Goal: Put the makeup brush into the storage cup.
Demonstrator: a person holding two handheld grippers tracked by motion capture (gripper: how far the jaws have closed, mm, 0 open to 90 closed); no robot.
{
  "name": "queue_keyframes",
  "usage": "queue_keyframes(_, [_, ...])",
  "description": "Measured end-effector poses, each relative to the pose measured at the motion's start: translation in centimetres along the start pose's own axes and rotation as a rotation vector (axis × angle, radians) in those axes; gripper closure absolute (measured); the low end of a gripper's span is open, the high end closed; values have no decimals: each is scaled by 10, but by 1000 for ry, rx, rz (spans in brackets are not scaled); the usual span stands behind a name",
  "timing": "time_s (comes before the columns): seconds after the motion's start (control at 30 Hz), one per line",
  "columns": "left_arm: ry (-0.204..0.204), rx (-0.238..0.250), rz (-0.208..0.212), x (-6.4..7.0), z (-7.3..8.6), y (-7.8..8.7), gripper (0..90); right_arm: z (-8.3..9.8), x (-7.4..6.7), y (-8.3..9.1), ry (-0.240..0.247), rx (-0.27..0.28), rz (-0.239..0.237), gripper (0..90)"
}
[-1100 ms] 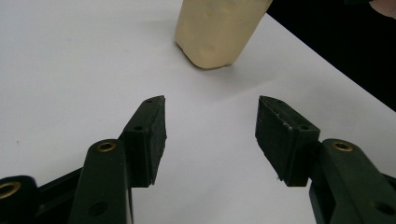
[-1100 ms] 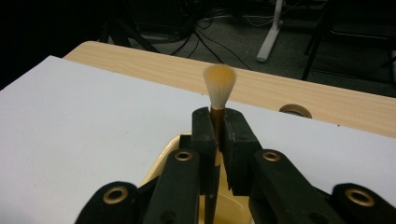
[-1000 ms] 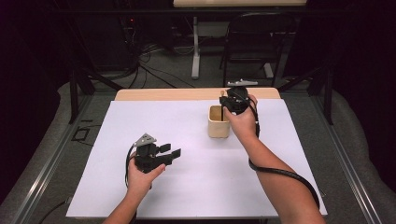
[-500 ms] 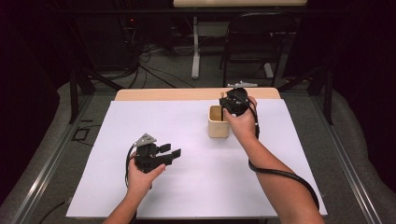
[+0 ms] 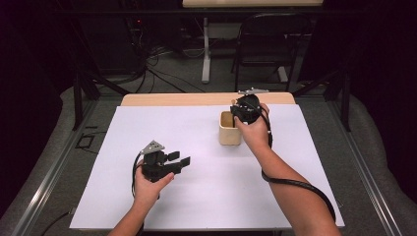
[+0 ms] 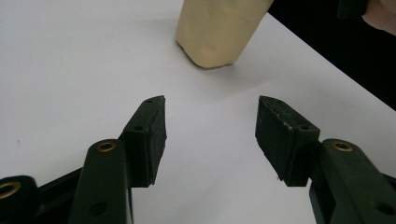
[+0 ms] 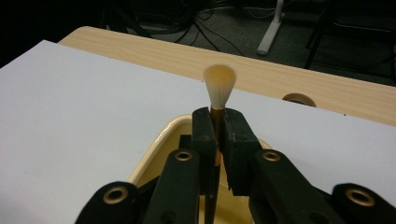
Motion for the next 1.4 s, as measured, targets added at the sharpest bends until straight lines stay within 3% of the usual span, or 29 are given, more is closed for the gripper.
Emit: queue_keyframes(1.4, [1, -3, -3, 0, 0, 0, 433, 5, 4, -3, -6, -27, -7, 815])
Point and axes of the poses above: each handheld gripper's, and its own axes: y roughly backward along the jaws, z roughly out of its underside, x roughly to its right, the point moved 3 cm from there along -y, roughly forward along the jaws, and after that the axes turned 1 degree about -x, right-handed, at the moved point
